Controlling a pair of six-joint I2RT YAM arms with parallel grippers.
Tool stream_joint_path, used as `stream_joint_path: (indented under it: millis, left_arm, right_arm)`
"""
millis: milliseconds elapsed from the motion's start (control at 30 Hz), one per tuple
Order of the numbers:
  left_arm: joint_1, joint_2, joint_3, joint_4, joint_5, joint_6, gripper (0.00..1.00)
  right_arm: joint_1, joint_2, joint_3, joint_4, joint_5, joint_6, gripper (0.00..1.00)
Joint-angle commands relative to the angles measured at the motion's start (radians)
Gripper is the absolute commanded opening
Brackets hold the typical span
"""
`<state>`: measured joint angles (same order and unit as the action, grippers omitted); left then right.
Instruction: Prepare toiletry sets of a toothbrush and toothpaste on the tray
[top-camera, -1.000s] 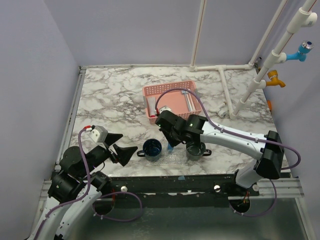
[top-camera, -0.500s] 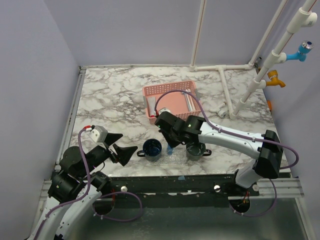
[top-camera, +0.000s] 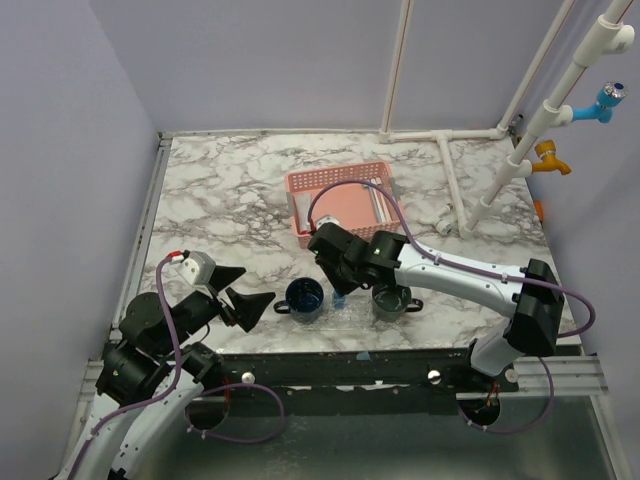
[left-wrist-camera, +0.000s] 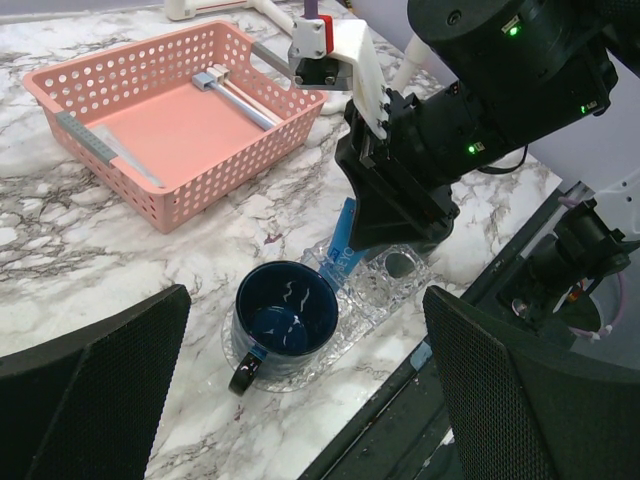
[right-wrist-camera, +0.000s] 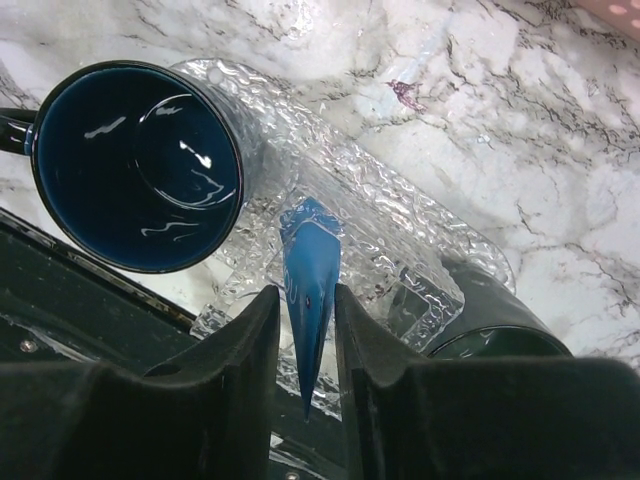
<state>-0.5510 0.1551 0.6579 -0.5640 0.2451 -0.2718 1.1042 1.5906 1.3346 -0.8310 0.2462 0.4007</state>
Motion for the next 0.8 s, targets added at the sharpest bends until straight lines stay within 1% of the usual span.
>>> stream_joint_path:
  millis: [0, 133, 300, 533, 667, 767]
  left_arm:
    - [0.001, 0.001, -0.011, 0.016, -0.015, 0.0, 0.99]
    - [0.0, 0.001, -0.011, 0.017, -0.015, 0.0, 0.99]
    - [0.001, 0.003, -0.01, 0.017, -0.016, 0.0, 0.99]
    - [0.0, 0.008, -0.01, 0.015, -0.019, 0.002, 0.99]
    - [0.0, 0.012, -0.01, 0.014, -0.024, 0.002, 0.99]
    - [0.0, 0.015, -0.011, 0.013, -0.03, 0.003, 0.99]
  right_arm:
    - [-0.005, 0.014, 0.047, -0.004, 0.007, 0.001, 0.32]
    - [-0.006, 0.013, 0.099, -0.022, 0.014, 0.001, 0.39]
    - [-0.016, 0.009, 0.183, -0.048, 0.068, -0.001, 0.47]
    - [-0.097, 0.053, 0.31, -0.041, 0.061, -0.023, 0.48]
    - [-0.155, 0.106, 0.378, -0.008, 0.045, -0.049, 0.49]
    - [-0.205, 0.164, 0.42, 0.022, 0.033, -0.056, 0.51]
